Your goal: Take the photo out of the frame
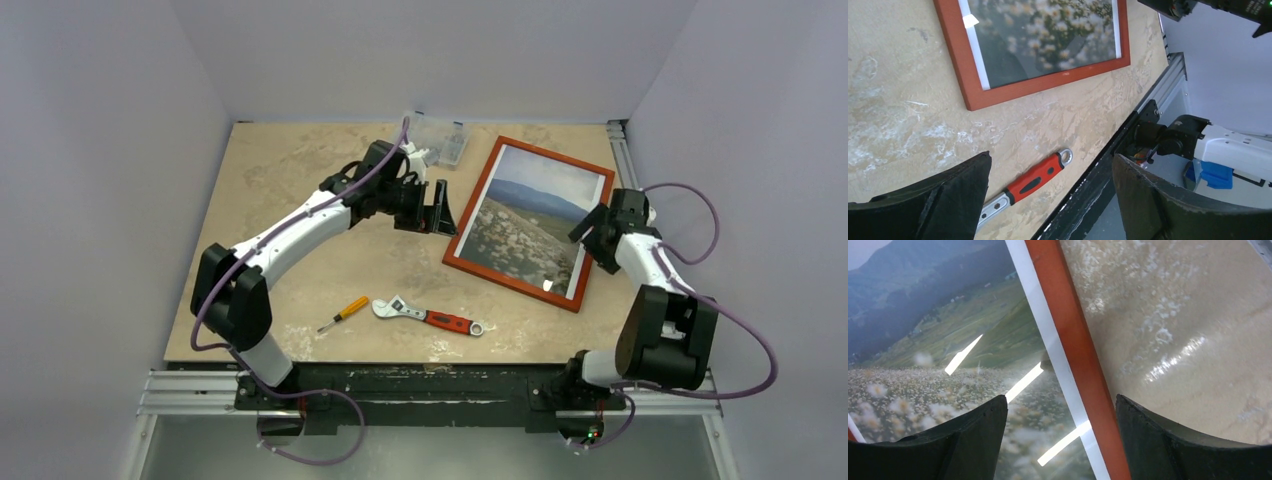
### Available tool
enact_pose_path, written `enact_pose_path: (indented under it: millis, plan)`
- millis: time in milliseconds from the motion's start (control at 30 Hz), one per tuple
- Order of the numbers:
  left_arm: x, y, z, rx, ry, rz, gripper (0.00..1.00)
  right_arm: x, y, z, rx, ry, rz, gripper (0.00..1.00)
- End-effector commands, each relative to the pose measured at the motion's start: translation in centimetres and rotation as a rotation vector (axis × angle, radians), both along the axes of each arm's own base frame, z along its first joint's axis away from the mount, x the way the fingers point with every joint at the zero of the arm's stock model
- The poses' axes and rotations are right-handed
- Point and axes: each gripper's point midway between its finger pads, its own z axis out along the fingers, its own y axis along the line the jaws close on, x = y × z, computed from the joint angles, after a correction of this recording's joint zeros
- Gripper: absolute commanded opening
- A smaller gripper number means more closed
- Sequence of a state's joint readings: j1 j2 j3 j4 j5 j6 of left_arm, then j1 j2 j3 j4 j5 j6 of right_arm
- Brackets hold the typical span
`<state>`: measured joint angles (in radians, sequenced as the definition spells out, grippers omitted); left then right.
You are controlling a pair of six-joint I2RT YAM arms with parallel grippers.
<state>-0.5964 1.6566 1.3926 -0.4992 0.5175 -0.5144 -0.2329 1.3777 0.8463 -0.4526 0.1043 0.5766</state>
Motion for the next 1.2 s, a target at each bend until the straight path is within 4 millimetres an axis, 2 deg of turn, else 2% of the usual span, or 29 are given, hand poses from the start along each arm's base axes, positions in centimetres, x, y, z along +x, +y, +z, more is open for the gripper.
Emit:
enact_pose_path:
  millis: [0,100,267,400,500,600,800,933,1067,1167]
  plan:
    - [-1.6,-0.8,3.0,-0.097,-0.002,-0.062,0.88,2.1,-0.7,-0.6,-0.024,-0.101,0.056,0.73]
    - [-2.1,-0.8,4.4,-0.13,-0.024,-0.073,0.88,2.4,-0.6,-1.6,0.023,-0.144,0.1,0.59]
    - [-2.7,-0.6,5.6,-0.156,-0.045,-0.08,0.88,2.4,-0.8,-2.5,0.006,-0.143,0.128,0.47]
    - [-3.1,-0.7,6.1,-0.181,-0.041,-0.092,0.88,1.8,-0.8,-4.0,0.011,-0.104,0.131,0.28]
    - [-3.2,-0.8,5.9,-0.188,-0.036,-0.09,0.88,1.4,-0.8,-4.9,0.011,-0.087,0.133,0.24]
    - [-3.4,-1.0,5.5,-0.187,-0.035,-0.095,0.88,1.2,-0.9,-4.9,-0.006,-0.08,0.153,0.2]
    - [-4.4,-2.1,5.5,-0.161,-0.099,-0.15,0.89,1.1,-0.7,-3.0,-0.02,-0.087,0.206,0.0]
    - [-5.2,-3.3,4.7,-0.075,-0.208,-0.164,0.94,1.0,-0.1,-0.7,-0.003,-0.112,0.216,0.0]
    - [-5.1,-4.5,3.5,0.067,-0.451,-0.161,0.98,0.4,0.2,1.8,0.005,-0.136,0.198,0.0]
    - [-6.1,-6.4,3.4,0.105,-0.641,-0.22,1.0,-0.2,0.6,3.1,0.021,-0.137,0.187,0.0]
